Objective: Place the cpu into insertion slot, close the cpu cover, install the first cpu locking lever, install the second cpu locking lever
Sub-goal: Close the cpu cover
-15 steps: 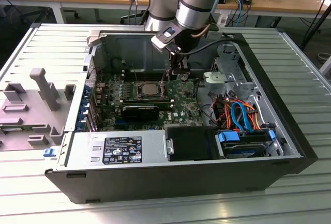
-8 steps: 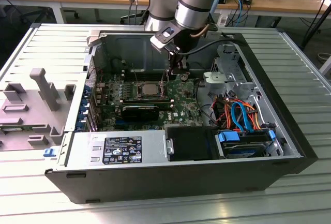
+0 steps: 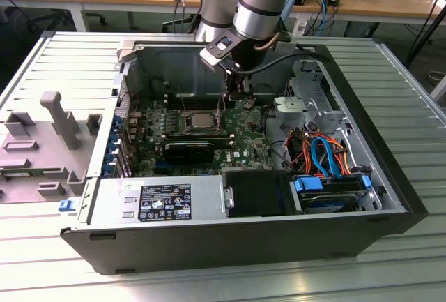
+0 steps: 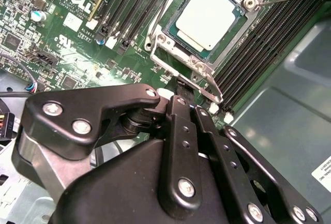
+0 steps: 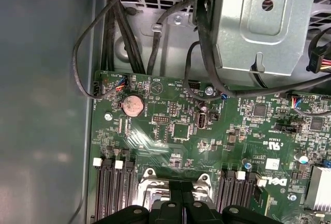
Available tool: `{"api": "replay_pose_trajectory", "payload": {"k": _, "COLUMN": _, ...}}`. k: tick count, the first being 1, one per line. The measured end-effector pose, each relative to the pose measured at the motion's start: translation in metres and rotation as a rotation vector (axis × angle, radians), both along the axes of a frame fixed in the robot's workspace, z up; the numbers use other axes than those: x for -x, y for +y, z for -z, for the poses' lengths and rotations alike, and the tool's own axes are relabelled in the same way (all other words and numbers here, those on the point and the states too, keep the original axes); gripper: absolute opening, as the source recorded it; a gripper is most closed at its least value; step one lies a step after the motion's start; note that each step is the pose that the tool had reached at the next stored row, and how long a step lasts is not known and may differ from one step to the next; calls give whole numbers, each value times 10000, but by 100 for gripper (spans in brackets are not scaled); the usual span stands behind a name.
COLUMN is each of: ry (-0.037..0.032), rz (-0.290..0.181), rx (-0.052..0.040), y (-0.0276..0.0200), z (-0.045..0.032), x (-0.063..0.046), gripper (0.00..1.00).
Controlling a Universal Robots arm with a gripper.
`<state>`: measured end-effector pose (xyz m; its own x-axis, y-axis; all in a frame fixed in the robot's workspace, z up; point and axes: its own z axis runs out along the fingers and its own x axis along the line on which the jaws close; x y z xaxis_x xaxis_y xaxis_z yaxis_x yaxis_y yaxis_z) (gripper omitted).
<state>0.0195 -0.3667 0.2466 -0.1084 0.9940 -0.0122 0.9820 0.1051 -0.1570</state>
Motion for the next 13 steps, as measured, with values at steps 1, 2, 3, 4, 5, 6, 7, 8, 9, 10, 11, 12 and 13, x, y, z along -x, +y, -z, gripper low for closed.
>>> {"api": "replay_pose_trajectory", "payload": {"k": 1, "ry": 0, "rz": 0, "rx": 0, "y": 0, "z": 0, "x": 4, "gripper": 11}}
{"api": "replay_pose_trajectory", "payload": {"k": 2, "ry": -1, "rz": 0, "rx": 0, "y": 0, "z": 0, "x": 7, "gripper": 11}}
{"api": "replay_pose_trajectory", "payload": {"k": 3, "ry": 0, "rz": 0, "rx": 0, "y": 0, "z": 0, "x": 14, "gripper": 11}}
{"api": "replay_pose_trajectory", "payload": {"k": 4, "ry": 0, "rz": 0, "rx": 0, "y": 0, "z": 0, "x": 20, "gripper": 11}}
{"api": "replay_pose_trajectory", "payload": {"k": 5, "ry": 0, "rz": 0, "rx": 0, "y": 0, "z": 0, "x": 27, "gripper": 11}}
{"api": "replay_pose_trajectory", "payload": {"k": 6, "ry": 0, "rz": 0, "rx": -1, "y": 0, "z": 0, "x": 31, "gripper": 11}}
{"api": "replay_pose_trajectory", "payload": {"k": 7, "ry": 0, "rz": 0, "rx": 0, "y": 0, "z": 0, "x": 36, "gripper": 11}}
{"api": "replay_pose_trajectory", "payload": {"k": 8, "ry": 0, "rz": 0, "rx": 0, "y": 0, "z": 0, "x": 42, "gripper": 11}}
{"api": "replay_pose_trajectory", "payload": {"k": 9, "ry": 0, "rz": 0, "rx": 0, "y": 0, "z": 0, "x": 48, "gripper": 11}}
{"api": "replay_pose_trajectory", "payload": {"k": 10, "ry": 0, "rz": 0, "rx": 0, "y": 0, "z": 0, "x": 53, "gripper": 11}}
{"api": "replay_pose_trajectory", "payload": {"k": 11, "ry": 0, "rz": 0, "rx": 0, "y": 0, "z": 0, "x": 58, "gripper": 11}}
{"api": "replay_pose_trajectory", "payload": {"k": 12, "ry": 0, "rz": 0, "rx": 0, "y": 0, "z": 0, "x": 66, "gripper": 11}}
{"api": "replay_pose_trajectory", "payload": {"k": 13, "ry": 0, "rz": 0, "rx": 0, "y": 0, "z": 0, "x": 74, "gripper": 11}}
